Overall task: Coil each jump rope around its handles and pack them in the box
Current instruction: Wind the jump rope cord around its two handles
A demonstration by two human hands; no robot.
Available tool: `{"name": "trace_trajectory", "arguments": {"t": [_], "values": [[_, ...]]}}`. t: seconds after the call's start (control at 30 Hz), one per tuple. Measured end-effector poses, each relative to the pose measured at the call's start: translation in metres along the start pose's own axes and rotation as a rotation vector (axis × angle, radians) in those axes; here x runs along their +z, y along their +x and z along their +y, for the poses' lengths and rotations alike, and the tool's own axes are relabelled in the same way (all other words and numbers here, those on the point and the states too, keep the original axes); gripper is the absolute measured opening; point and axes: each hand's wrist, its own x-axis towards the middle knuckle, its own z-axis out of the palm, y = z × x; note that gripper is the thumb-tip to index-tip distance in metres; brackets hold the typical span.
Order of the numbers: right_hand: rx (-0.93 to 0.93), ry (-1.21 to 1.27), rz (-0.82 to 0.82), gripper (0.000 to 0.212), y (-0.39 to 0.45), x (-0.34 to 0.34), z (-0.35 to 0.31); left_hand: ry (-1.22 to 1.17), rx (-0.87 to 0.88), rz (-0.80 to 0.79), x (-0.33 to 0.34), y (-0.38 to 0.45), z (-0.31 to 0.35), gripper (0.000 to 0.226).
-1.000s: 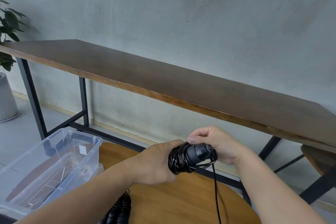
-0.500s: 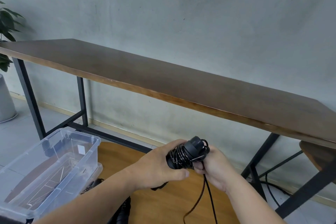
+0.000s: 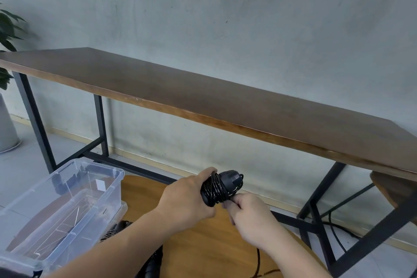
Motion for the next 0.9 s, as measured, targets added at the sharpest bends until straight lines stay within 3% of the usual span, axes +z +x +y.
{"name": "trace_trajectory", "arguments": {"t": [0.37, 0.6, 0.77, 0.9], "values": [[-0.014, -0.384, -0.102, 0.035, -0.018, -0.003, -0.03, 0.427, 0.001, 0.086, 0.01, 0.004, -0.012, 0.077], [-0.125, -0.658, -0.141, 0.025, -0.017, -0.024, -0.054, 0.558, 0.148, 0.053, 0.013, 0.002, -0.015, 0.075], [-0.237, -0.739, -0.249, 0.011, -0.014, -0.046, -0.074, 0.478, 0.329, -0.004, 0.007, -0.005, -0.014, 0.059], [-0.218, -0.479, -0.422, 0.016, 0.001, -0.073, -0.077, 0.202, 0.424, -0.197, -0.008, -0.012, -0.009, 0.04]]}}
